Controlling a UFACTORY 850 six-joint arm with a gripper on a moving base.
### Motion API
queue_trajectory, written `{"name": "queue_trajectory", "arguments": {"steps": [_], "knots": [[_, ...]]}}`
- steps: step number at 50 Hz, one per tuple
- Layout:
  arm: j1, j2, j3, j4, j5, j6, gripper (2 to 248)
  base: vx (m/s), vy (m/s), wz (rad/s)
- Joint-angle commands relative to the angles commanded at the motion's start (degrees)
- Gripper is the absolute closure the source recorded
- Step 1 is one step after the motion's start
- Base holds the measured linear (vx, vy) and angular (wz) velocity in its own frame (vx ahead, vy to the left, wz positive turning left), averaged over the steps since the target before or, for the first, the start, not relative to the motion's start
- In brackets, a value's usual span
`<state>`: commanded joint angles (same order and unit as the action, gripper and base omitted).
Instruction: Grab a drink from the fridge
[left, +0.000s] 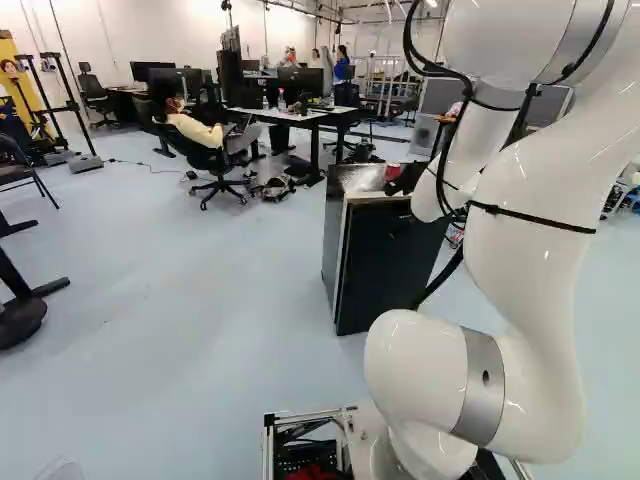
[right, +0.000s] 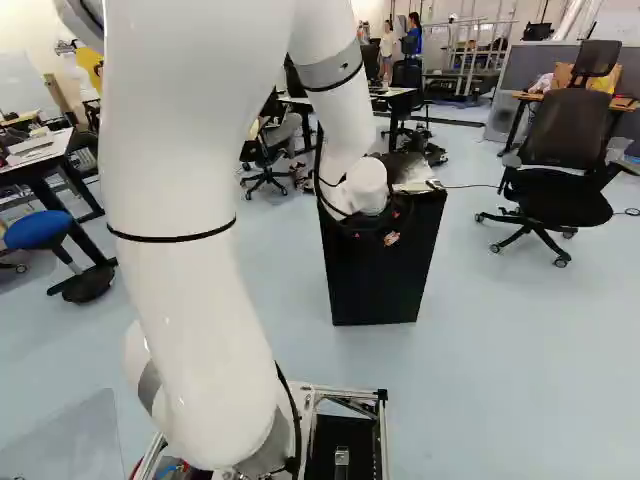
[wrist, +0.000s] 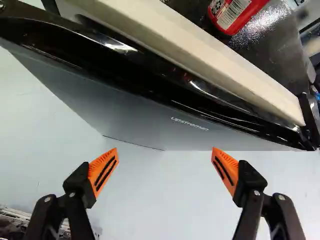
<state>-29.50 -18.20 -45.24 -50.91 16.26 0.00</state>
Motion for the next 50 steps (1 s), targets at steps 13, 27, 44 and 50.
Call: {"name": "queue_trajectory", "arguments": {"steps": [13, 27, 44, 50], "knots": [[0.5, -1.1, -1.3, 0.0, 0.0, 0.0, 3, 0.0, 0.0, 0.0], [0.9, -2.1, -2.7, 0.0, 0.0, 0.0, 3, 0.0, 0.0, 0.0], [1.4, -3.2, -4.1, 0.0, 0.0, 0.0, 3, 0.0, 0.0, 0.0], [1.5, -3.5, -4.5, 0.0, 0.0, 0.0, 3, 0.0, 0.0, 0.0]]}}
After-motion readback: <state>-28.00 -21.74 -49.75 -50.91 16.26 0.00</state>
